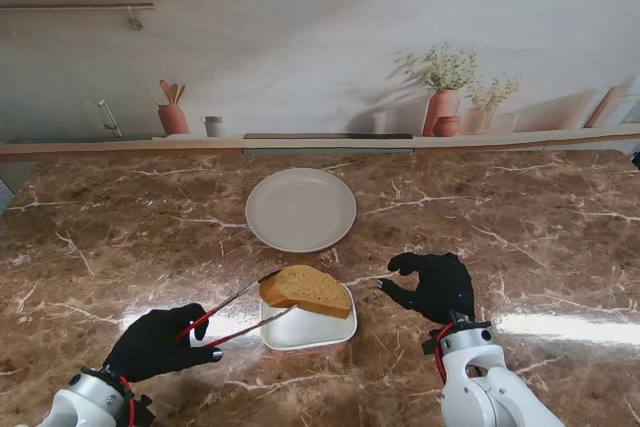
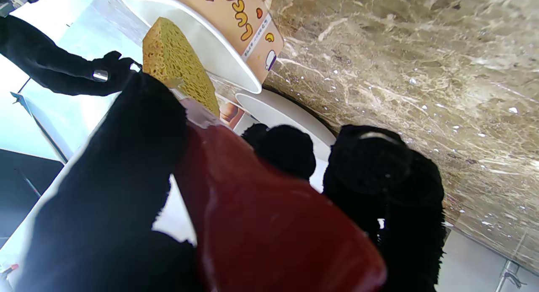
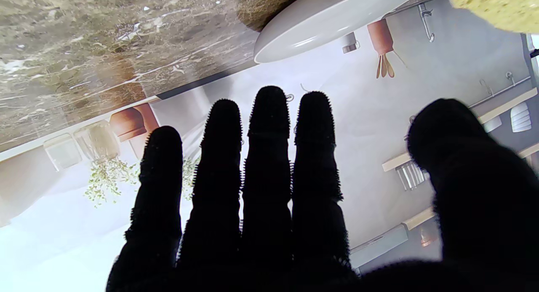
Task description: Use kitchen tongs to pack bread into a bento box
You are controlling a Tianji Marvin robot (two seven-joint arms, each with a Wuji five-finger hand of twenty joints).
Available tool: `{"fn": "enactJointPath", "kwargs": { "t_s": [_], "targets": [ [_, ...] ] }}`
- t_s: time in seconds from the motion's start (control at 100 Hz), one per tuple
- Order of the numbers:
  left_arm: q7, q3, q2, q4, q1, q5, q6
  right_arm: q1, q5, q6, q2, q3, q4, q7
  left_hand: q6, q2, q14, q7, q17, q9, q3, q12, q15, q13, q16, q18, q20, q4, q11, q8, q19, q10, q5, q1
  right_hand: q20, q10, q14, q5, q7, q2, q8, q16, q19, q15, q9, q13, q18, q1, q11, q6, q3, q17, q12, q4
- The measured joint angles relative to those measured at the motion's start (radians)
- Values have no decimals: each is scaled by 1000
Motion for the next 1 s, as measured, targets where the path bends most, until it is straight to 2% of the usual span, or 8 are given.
{"fn": "enactJointPath", "kwargs": {
  "t_s": [0.23, 0.28, 0.37, 0.43, 0.52, 0.7, 0.79, 1.0],
  "targets": [
    [-37, 0, 7, 3, -9, 26, 9, 0, 0, 3, 0, -2, 0, 0, 0, 0, 0, -36, -1, 0, -2, 13, 0, 0, 7, -2, 0, 0, -7, -51, 0, 0, 0, 0, 0, 0, 0, 0, 0, 0, 0, 0, 0, 0, 0, 0, 0, 0, 0, 0, 0, 0, 0, 0],
    [-39, -3, 7, 2, -7, 29, 10, 0, 1, 4, 0, -3, 0, 0, 0, 0, 0, -47, -1, 0, -5, 16, -1, 0, 12, -3, 0, 1, -8, -117, 0, 0, 0, 0, 0, 0, 0, 0, 0, 0, 0, 0, 0, 0, 0, 0, 0, 0, 0, 0, 0, 0, 0, 0],
    [-46, -16, 7, -5, 2, 31, 16, 0, 2, 4, 0, -4, 0, 1, -1, 0, 0, -74, -1, 0, -24, 16, -1, 0, 14, -6, 0, 27, -10, -288, -1, 0, 0, 12, 0, 0, 0, 0, 0, 0, 0, 0, 0, 1, 0, 0, 0, 0, 0, 0, 0, 0, 0, 0],
    [-46, -22, 7, -8, 7, 31, 19, -1, 2, 4, 0, -5, 0, 1, -1, 0, 0, -99, -1, 0, -29, 16, -2, 0, 14, -8, 0, 28, -11, -412, -2, 0, 2, 12, 0, 0, 0, 0, 0, 0, 0, 0, 0, 2, 0, 0, 0, 0, 0, 0, 0, 0, 0, 0],
    [-52, -27, 7, -12, 13, 22, 25, -1, 3, 4, 0, -5, 0, 0, 6, 0, -3, -122, -2, 0, -33, 16, -22, 0, 14, -15, 0, 28, -11, -522, -11, 0, 7, 12, 0, 0, 0, 0, 0, 0, 0, 0, 0, 2, 0, 0, 0, 0, 0, 0, 0, 0, 0, 0],
    [-122, -48, 7, -25, 20, -36, 36, -2, 3, 7, 0, -5, 0, -2, 27, -23, -9, -199, -12, 10, 45, 17, -44, 0, 18, -31, 0, 28, -19, -558, -23, 0, 47, -34, 0, 0, 0, 0, 0, 0, 0, 0, 0, 2, 0, 0, 0, 0, 0, 0, 0, 0, 0, 0],
    [-128, -55, 9, -28, 21, -30, 43, -3, 4, 7, 0, -5, 0, -2, 35, -33, -10, -244, -13, 11, 105, 17, -50, 0, 26, -37, 0, 28, -23, -559, -26, 0, 67, -77, 0, 0, 0, 0, 0, 0, 0, 0, 0, 3, 0, 0, 0, 0, 0, 0, 0, 0, 0, 0],
    [-140, -68, 12, -27, 21, -46, 44, -3, 4, 9, 0, -5, 1, -1, 39, -41, -10, -257, -14, 11, 117, 17, -51, 0, 27, -37, 0, 28, -24, -559, -26, 0, 69, -85, 0, 0, 0, 0, 0, 0, 0, 0, 0, 3, 0, 0, 0, 0, 0, 0, 0, 0, 0, 0]
  ]
}}
